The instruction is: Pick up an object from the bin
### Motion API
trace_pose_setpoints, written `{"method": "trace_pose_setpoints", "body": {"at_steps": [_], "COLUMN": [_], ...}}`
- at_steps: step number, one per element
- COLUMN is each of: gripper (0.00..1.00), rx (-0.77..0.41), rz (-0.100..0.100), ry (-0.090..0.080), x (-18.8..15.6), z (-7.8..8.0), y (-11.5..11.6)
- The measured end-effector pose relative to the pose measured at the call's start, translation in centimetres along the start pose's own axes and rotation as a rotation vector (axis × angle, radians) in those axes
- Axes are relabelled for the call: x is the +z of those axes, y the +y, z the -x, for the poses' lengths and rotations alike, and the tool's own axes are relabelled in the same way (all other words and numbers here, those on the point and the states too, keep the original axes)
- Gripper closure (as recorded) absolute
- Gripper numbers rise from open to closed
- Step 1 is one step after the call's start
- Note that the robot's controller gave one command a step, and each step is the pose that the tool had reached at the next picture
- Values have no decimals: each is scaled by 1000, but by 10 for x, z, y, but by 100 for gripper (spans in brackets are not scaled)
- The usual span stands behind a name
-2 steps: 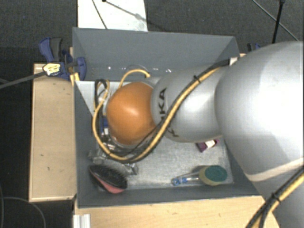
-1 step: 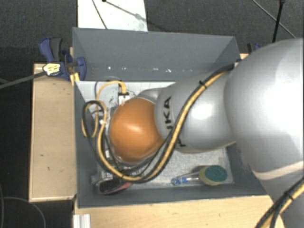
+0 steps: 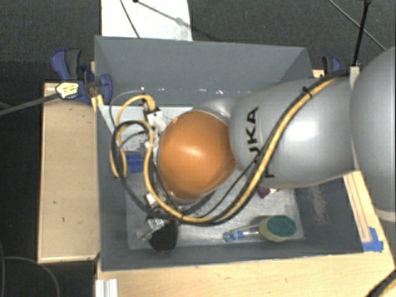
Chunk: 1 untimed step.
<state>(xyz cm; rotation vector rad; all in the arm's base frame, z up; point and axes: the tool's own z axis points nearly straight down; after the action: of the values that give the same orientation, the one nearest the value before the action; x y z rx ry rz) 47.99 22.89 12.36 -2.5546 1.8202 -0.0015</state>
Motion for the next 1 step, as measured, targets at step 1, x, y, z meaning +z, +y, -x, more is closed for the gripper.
{"method": "trace_pose_setpoints", "body": {"at_steps": [1], "gripper": [0], "rx": [-113], "rz": [8], "ry": [0], "x": [56], "z": [-4], "y": [2]}}
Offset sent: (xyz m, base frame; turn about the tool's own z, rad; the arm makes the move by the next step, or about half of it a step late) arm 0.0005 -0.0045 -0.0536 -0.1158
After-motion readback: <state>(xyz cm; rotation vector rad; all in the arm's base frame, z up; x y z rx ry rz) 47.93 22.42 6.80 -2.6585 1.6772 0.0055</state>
